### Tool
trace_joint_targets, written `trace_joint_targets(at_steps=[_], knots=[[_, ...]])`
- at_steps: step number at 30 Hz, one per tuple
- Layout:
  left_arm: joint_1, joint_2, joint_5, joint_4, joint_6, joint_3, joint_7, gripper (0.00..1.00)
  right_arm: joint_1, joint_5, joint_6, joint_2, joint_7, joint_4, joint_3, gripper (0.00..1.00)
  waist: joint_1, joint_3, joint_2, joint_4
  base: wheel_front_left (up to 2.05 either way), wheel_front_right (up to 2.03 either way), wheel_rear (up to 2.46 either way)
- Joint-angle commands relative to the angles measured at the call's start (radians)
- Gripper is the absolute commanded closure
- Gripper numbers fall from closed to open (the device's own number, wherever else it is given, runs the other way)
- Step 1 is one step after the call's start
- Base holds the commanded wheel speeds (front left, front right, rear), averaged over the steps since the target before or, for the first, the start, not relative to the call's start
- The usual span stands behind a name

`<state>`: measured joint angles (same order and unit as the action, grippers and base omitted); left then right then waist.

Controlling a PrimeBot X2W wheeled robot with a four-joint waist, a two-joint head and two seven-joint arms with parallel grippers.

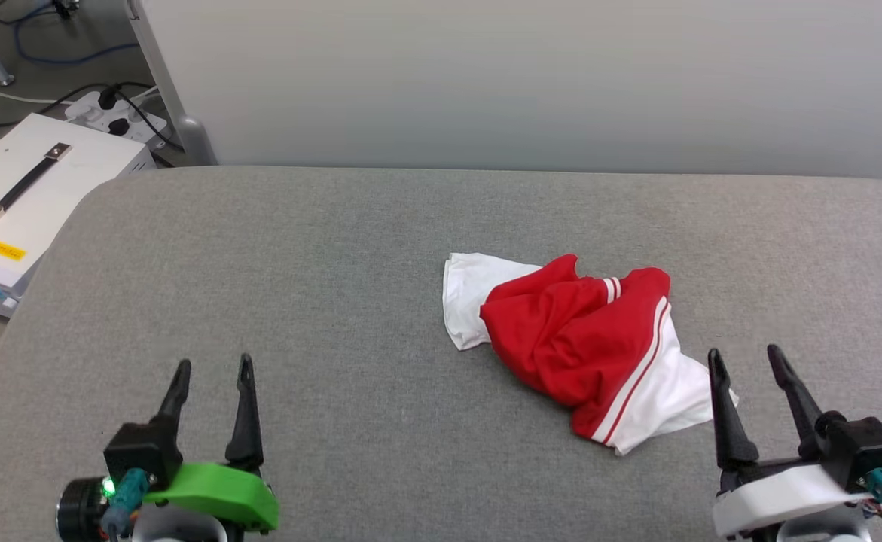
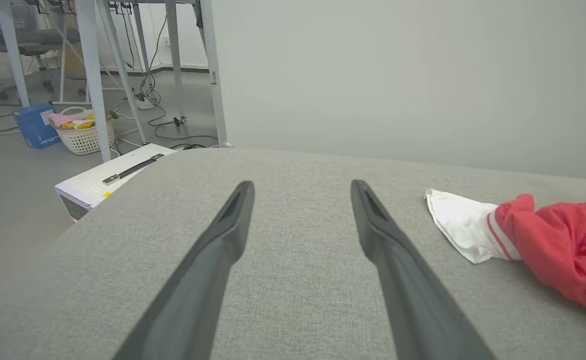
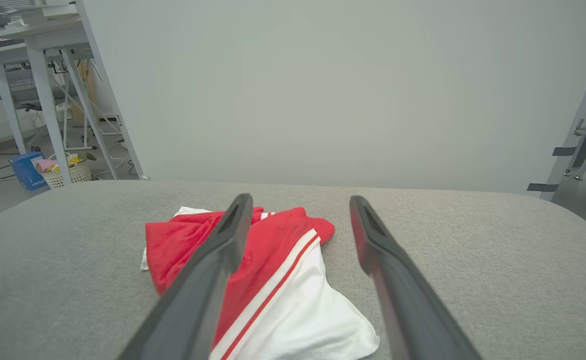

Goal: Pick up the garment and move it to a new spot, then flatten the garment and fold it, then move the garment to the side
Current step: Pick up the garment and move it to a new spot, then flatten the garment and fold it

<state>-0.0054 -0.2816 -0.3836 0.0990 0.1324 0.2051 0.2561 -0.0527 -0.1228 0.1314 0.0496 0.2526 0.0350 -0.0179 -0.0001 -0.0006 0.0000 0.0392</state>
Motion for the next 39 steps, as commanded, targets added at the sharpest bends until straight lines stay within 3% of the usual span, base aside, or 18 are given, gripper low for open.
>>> trace_joint_targets(at_steps=[1,9,18,25,30,39], knots=[[0.023,0.019,0.024,0.010,-0.017,-0.015,0.006,0.00,-0.019,-0.013,-0.001,0.001,0.009,0.009,0.003,0.00,0.0001,-0.004,0.0000,0.000,0.00,0.00,0.00],[0.053,0.098,0.108,0.042,-0.088,-0.094,0.006,0.00,-0.052,-0.021,-0.001,0.001,0.009,0.029,0.006,0.00,0.0001,-0.008,0.0000,0.000,0.00,0.00,0.00],[0.012,0.124,0.167,0.070,-0.162,-0.159,0.006,0.00,-0.033,-0.010,-0.001,0.001,0.009,0.025,0.008,0.00,0.0001,0.000,0.0000,-0.012,0.00,0.00,0.00],[-0.161,0.044,0.225,0.098,-0.228,-0.152,0.006,0.00,0.004,0.009,-0.001,0.001,0.009,0.007,0.019,0.00,0.0001,0.042,0.0000,-0.043,0.00,0.00,0.00],[-0.344,-0.022,0.203,0.140,-0.255,-0.106,-0.007,0.00,0.040,0.016,-0.001,0.001,0.009,-0.014,0.026,0.00,0.0001,0.100,0.0000,-0.073,0.00,0.00,0.00],[-0.721,-0.123,0.045,0.194,-0.263,0.122,-0.236,0.00,0.109,0.010,-0.001,0.001,0.009,-0.043,0.037,0.00,0.0001,0.222,0.0000,-0.133,0.00,0.00,0.00]])
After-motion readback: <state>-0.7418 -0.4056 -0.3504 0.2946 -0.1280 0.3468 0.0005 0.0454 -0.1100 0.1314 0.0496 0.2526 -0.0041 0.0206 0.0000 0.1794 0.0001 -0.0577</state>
